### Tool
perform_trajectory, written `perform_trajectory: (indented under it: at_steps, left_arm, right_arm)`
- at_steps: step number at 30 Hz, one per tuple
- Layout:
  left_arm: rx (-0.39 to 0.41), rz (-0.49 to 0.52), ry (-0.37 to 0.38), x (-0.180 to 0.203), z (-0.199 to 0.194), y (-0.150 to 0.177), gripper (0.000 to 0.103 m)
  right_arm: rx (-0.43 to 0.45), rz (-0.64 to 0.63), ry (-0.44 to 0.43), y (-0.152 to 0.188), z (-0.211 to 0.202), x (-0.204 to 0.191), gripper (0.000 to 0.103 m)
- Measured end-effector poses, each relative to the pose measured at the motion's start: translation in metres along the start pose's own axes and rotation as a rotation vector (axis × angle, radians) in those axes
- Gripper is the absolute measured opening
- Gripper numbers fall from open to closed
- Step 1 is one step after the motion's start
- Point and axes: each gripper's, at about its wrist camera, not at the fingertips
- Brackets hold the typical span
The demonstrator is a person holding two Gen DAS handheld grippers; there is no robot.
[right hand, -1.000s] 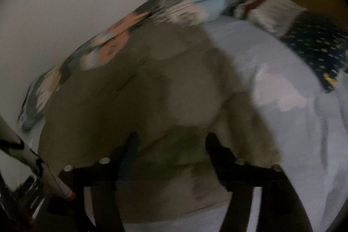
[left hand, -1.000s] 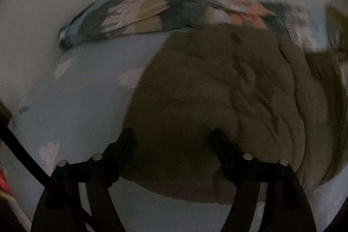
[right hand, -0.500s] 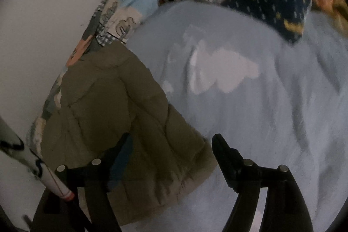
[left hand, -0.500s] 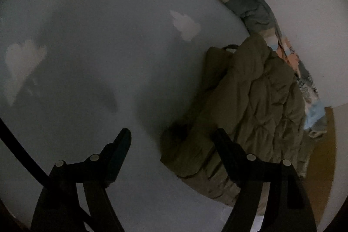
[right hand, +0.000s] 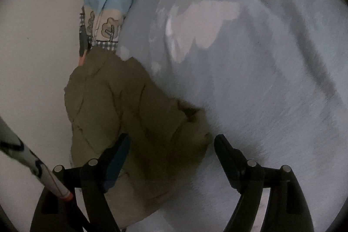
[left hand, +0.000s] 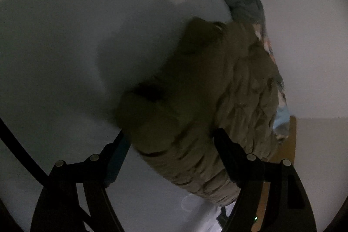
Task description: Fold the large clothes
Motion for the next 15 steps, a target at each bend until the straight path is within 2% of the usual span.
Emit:
perform_trajectory:
  at_steps: [6, 7, 8, 9, 10, 11, 12, 15]
  left_arm:
    - [0.082, 0.087, -0.073, 0.021, 0.013, 0.01, 0.079]
    - [0.098, 0.101, -0.085, 0.023, 0.011, 0.012, 0.076]
    - [0.118, 0.131, -0.111, 0.028, 0.009, 0.015, 0.068]
    - [0.145, 0.186, -0.154, 0.037, 0.007, 0.02, 0.063]
    - [0.166, 0.24, -0.19, 0.045, 0.006, 0.024, 0.056]
    - [0.198, 0.321, -0.243, 0.058, 0.005, 0.031, 0.051]
    - [0.233, 0.393, -0.287, 0.07, 0.003, 0.039, 0.048]
    - [0.299, 0.504, -0.351, 0.087, -0.001, 0.057, 0.044]
  right_arm:
    - [0.006, 0.002, 0.003, 0.002, 0.02, -0.004, 0.089]
    - [-0.008, 0.007, -0.007, 0.002, 0.026, -0.004, 0.088]
    - [-0.019, 0.004, -0.013, 0.003, 0.03, -0.005, 0.079]
    - [-0.009, -0.018, 0.01, 0.004, 0.031, -0.008, 0.062]
    - [0.004, -0.058, 0.036, 0.005, 0.03, -0.014, 0.057]
    - [0.013, -0.109, 0.062, 0.005, 0.03, -0.023, 0.047]
    - [0.019, -0.154, 0.088, 0.005, 0.029, -0.029, 0.041]
    - [0.079, -0.377, 0.195, 0.014, 0.021, -0.066, 0.035]
Point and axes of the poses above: each gripper's, at about its wrist camera, not at the fingertips, and z roughly the way its jaws point, x to its right, y to its underside, and after that the axes turned 2 degrees about -z, right-handed
